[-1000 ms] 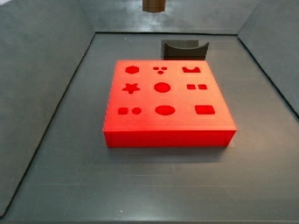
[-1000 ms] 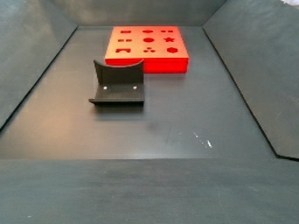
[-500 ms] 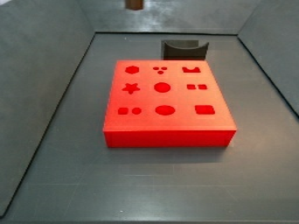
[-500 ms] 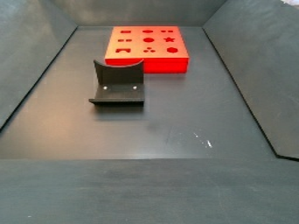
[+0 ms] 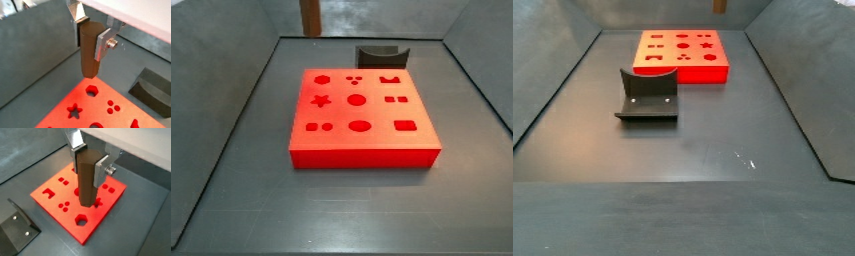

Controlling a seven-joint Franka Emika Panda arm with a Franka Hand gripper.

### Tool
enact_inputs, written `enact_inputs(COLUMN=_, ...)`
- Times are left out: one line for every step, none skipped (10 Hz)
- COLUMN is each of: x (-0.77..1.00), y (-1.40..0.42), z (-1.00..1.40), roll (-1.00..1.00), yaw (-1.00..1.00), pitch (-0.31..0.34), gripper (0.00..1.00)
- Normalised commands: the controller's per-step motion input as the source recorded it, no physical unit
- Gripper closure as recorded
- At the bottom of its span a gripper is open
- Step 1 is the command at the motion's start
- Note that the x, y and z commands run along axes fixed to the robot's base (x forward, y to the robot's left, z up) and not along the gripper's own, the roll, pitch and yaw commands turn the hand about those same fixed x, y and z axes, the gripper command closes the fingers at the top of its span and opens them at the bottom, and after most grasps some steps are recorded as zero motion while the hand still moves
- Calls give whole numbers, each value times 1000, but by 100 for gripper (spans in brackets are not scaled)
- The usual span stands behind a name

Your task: Insert the hexagon object.

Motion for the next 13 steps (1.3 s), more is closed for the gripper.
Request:
enact_inputs(x=0, y=234, z=-574, roll=-121, yaw=-66, pitch=-276, gripper=100)
enact_inputs(x=0, y=226, z=-397, roll=-84, yaw=-40, pitch=-186, gripper=100)
enact_inputs(x=0, y=151, z=-469, roll=-50, yaw=-9, pitch=-189, gripper=100)
enact_inputs(x=0, y=0, z=-366, roll=104, yaw=0, pitch=-41, gripper=100)
enact_inputs(x=194, y=0, z=-363, roll=159, yaw=0, pitch=73, gripper=100)
enact_inputs(x=149, y=0, z=-411, roll=124, yaw=0, pitch=100, gripper=100)
enact_inputs(x=166, y=0, z=-400, roll=124, yaw=0, pitch=90, gripper=100)
enact_inputs(x=169, y=0, z=-486, roll=99, yaw=0, pitch=69, gripper=100)
enact_inputs(x=189, y=0, z=-480, roll=73, yaw=0, pitch=51, gripper=100)
enact_inputs(x=143, y=0, z=-477, roll=39, yaw=0, pitch=24, gripper=100)
enact_inputs(x=31, y=0, z=-474, roll=46, yaw=0, pitch=0, gripper=100)
enact_inputs(x=46, y=0, z=-446, roll=36, yaw=0, pitch=0, gripper=100)
enact_inputs(x=77, y=34, z=-417, roll=33, yaw=0, pitch=0, gripper=100)
